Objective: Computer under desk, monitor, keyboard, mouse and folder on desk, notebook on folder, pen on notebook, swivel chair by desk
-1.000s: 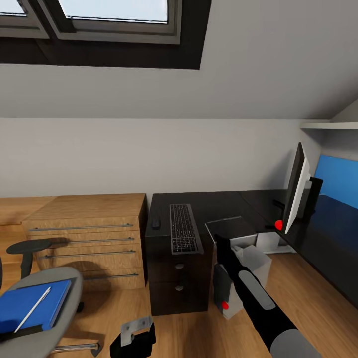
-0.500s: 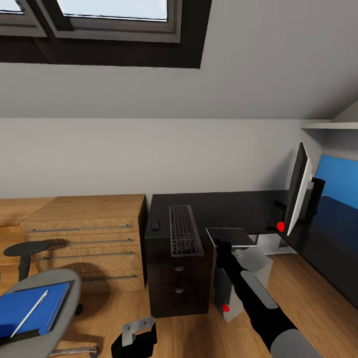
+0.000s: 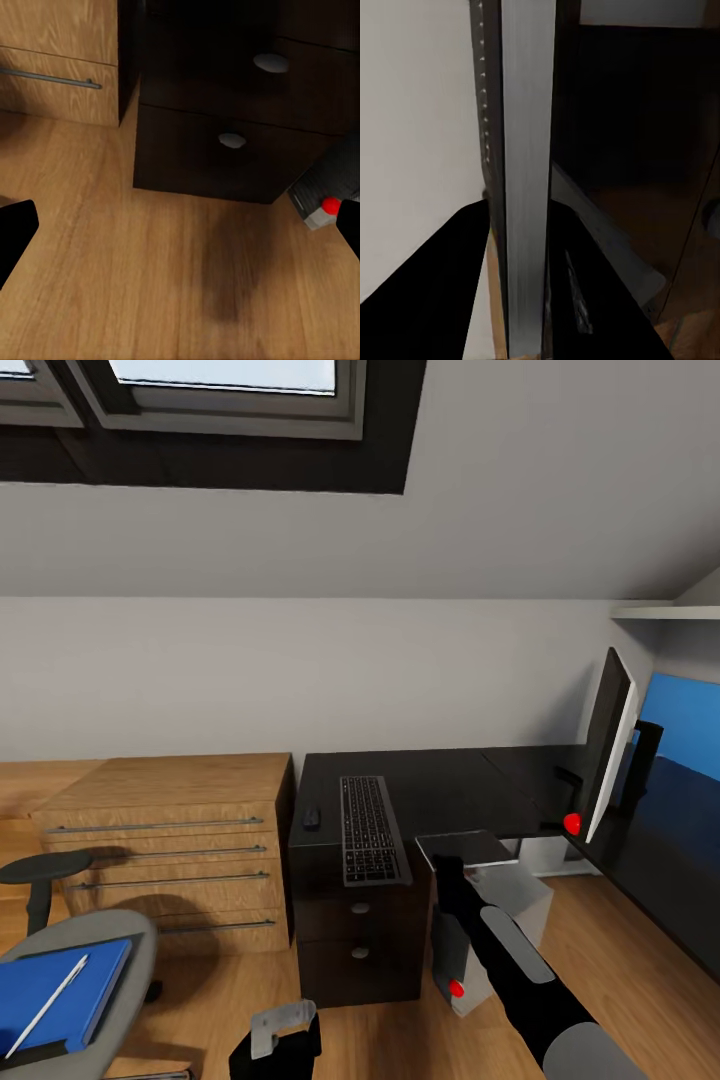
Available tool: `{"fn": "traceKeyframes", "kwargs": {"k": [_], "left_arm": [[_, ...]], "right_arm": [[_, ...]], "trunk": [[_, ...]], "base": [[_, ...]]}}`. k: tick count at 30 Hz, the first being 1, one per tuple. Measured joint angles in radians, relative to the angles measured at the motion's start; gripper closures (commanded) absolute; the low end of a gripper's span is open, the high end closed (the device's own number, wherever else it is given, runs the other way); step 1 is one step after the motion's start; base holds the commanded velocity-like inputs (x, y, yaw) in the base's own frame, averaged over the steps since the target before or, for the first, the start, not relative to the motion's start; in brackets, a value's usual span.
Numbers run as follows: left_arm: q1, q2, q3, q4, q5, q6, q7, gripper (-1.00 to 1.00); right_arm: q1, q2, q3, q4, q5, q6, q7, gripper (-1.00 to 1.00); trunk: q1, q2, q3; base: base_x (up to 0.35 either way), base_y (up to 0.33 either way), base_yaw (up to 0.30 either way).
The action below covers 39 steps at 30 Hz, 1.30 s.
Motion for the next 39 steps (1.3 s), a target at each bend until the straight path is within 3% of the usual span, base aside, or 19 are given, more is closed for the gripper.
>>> {"fn": "traceKeyframes", "kwargs": {"k": [13,23,39], "left_arm": [[0.000,0.001,-0.005,-0.001,0.000,0.000,0.002,-1.00],[0.000,0.009,-0.005,0.000,0.001,0.000,0.004,-1.00],[0.000,0.009,-0.002,0.000,0.003,-0.005,0.007,-1.00]], "right_arm": [[-0.001,-0.001,0.000,0.001,0.033,-0.021,-0.041,1.00],[-0.001,-0.001,-0.002,0.001,0.123,-0.025,-0.050,1.00],[-0.001,-0.005,-0.004,0.003,0.128,-0.025,-0.050,1.00]], "trunk": [[0.000,0.000,0.000],[0.000,0.000,0.000],[0.000,0.000,0.000]], "base": [[0.006,0.000,0.000],[0.156,0.000,0.000],[0.100,0.000,0.000]]}}
